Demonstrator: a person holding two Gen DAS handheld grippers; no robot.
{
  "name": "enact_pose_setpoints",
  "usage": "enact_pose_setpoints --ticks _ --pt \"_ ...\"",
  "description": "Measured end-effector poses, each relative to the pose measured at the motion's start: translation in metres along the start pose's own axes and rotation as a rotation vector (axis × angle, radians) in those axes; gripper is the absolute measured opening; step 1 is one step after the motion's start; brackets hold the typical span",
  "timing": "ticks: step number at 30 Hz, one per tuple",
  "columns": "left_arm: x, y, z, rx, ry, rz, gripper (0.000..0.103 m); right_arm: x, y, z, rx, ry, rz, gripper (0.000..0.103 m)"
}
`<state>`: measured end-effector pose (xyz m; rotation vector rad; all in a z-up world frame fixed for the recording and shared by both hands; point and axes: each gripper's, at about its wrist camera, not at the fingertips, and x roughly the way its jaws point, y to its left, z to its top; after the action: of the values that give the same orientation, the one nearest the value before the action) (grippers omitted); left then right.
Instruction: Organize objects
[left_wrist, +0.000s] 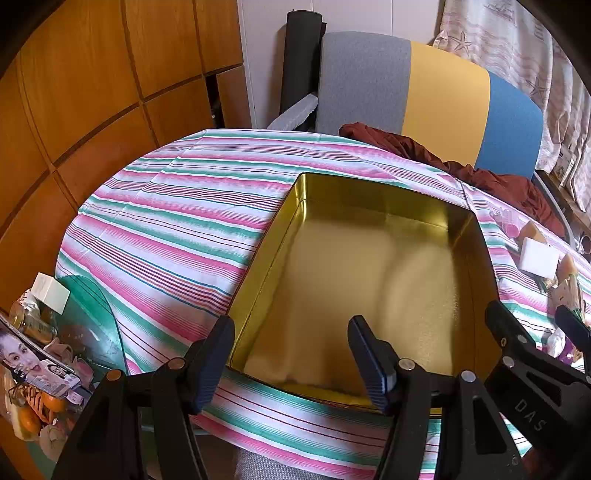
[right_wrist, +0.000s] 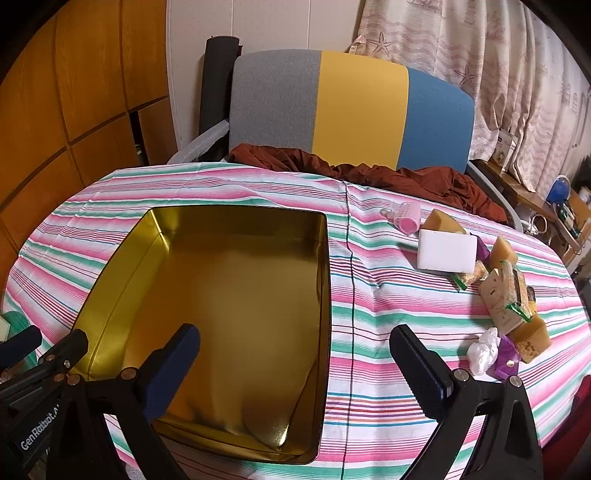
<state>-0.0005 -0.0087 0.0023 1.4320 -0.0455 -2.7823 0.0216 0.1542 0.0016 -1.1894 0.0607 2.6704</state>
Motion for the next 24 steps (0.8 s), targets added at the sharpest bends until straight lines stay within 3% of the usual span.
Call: enact_pose_setpoints --ticks 19,24 --pt "0.004 -0.004 -0.002 0.000 0.023 -0.026 0.065 -0.002 -0.006 -0.002 0.014 -0.003 0.018 0.103" --pt "0.007 -0.009 -0.006 0.005 0.041 -0.061 0.065 -0.009 -0.015 -0.004 -0.020 -0.044 0.029 0.103"
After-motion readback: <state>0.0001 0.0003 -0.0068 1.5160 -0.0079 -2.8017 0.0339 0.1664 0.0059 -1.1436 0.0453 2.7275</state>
